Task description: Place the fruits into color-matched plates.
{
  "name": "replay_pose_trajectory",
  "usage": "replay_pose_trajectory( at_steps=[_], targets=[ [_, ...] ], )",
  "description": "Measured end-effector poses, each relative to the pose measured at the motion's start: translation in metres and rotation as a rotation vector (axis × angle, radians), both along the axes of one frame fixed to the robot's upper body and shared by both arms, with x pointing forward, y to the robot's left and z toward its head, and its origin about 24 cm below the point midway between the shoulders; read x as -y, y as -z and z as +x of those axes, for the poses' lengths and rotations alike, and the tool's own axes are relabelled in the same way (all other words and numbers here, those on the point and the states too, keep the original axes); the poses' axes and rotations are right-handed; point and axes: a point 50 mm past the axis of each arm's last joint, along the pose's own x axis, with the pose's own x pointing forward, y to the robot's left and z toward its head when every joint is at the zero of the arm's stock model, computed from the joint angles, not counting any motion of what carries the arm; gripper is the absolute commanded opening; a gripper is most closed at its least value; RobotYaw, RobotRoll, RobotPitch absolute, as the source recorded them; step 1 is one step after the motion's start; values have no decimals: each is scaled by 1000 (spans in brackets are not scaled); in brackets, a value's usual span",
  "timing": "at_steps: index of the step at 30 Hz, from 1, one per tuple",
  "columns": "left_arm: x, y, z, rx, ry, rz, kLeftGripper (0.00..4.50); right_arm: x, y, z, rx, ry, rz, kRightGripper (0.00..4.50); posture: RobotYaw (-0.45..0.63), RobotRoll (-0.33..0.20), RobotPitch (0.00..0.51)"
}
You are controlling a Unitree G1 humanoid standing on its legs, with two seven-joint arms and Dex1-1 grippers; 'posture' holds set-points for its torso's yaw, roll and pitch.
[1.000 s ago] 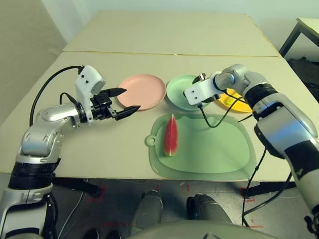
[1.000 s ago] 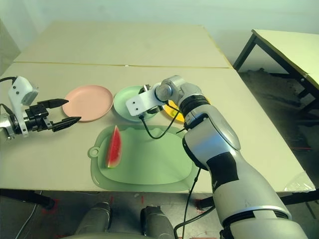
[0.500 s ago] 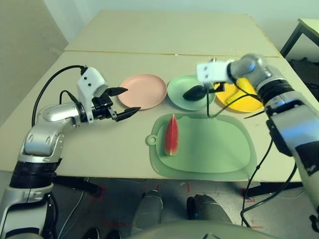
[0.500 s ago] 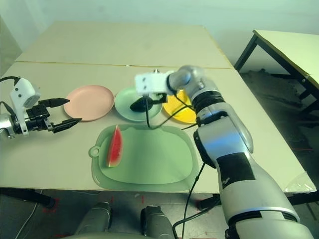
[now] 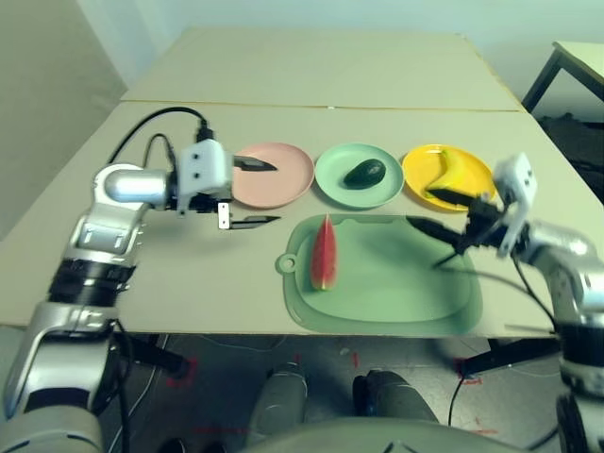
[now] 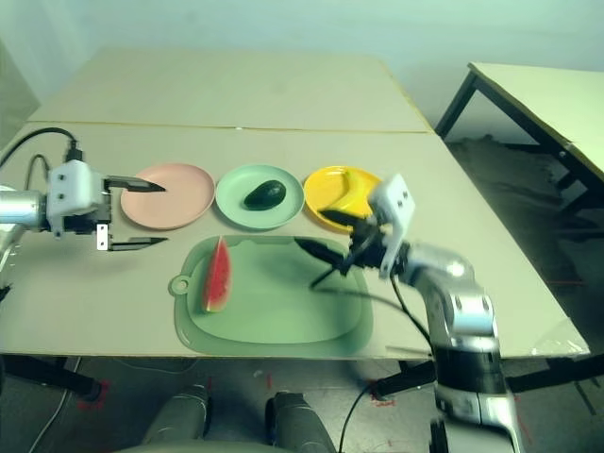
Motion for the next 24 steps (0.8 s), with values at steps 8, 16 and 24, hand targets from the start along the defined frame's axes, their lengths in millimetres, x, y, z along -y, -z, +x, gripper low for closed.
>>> replay_pose_trajectory(
  at_steps=[8,16,24],
  targets=[
    [17,5,7,9,140,102,4500,36,26,-16,105,131,38,4485,53,0,72],
    [34,22,10,3,266,221,4500,59,40,-25,165,203,9,4485,34,0,67],
    [61,39,13,6,354,242,4500,58,33,-16,201,327,93,4485,4,0,56]
  ],
)
